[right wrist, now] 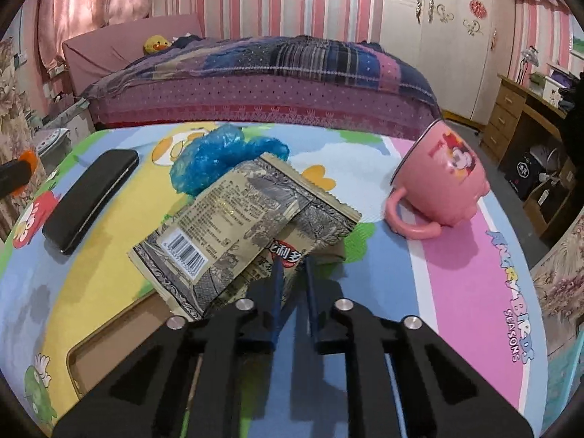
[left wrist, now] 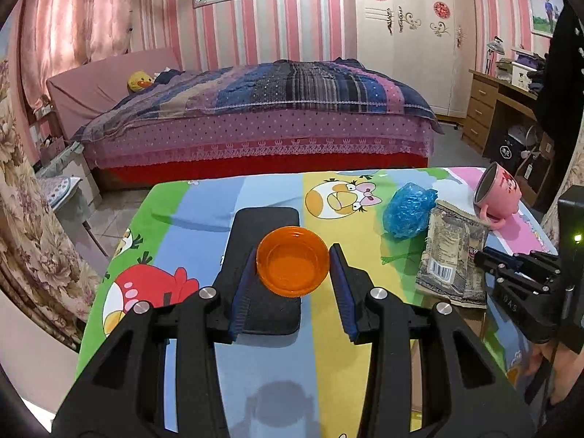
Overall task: Collect trash
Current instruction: 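Grasp the orange cup with the left tool while the right tool grasps the wrapper packet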
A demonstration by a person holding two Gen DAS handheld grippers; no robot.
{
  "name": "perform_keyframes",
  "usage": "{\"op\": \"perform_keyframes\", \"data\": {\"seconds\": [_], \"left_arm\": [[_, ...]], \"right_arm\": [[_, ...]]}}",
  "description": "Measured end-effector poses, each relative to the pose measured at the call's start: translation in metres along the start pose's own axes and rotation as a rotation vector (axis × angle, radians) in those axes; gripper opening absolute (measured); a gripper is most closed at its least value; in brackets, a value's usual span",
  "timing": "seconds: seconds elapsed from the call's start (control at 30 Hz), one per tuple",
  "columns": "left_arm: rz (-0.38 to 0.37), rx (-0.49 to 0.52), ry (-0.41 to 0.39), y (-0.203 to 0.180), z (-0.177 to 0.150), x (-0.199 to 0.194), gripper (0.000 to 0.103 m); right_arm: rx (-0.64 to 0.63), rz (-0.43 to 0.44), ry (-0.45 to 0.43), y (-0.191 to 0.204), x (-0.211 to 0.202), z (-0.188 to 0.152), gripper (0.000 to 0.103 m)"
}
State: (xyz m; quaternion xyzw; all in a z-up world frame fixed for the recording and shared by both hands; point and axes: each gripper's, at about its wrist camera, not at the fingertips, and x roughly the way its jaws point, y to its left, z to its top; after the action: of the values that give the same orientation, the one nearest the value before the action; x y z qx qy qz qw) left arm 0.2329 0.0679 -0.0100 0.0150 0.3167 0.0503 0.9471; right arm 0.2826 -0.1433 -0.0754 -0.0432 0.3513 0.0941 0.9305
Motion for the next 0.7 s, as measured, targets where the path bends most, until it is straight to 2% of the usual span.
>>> {"op": "perform_keyframes", "data": {"seconds": [0.03,0.23,0.43,0.7], "left_arm": [[-0.001,0.001,-0.002,-0.001,0.0,0.0,0.039],[-0.02,-0.003,-0.01,-0.003,0.004,-0.004,0.039],[-0.047,-0.001,-0.017,-0.013,0.005,-0.011,0.039],[-0.102,0.004,-0.025,-0.035,0.006,-0.023,0.039]], "right_arm": [[0.008,-0.003,-0.017,-0.004,-0.005,0.0,0.004],[0.058,0.007,-0.087,-0.039,-0.047,-0.002,0.004],[0.088,-0.015,-0.095,-0.076,-0.084,-0.016,0.004],[0.102,-0.045,-0.098,-0.104,-0.115,-0.042,0.004]]}}
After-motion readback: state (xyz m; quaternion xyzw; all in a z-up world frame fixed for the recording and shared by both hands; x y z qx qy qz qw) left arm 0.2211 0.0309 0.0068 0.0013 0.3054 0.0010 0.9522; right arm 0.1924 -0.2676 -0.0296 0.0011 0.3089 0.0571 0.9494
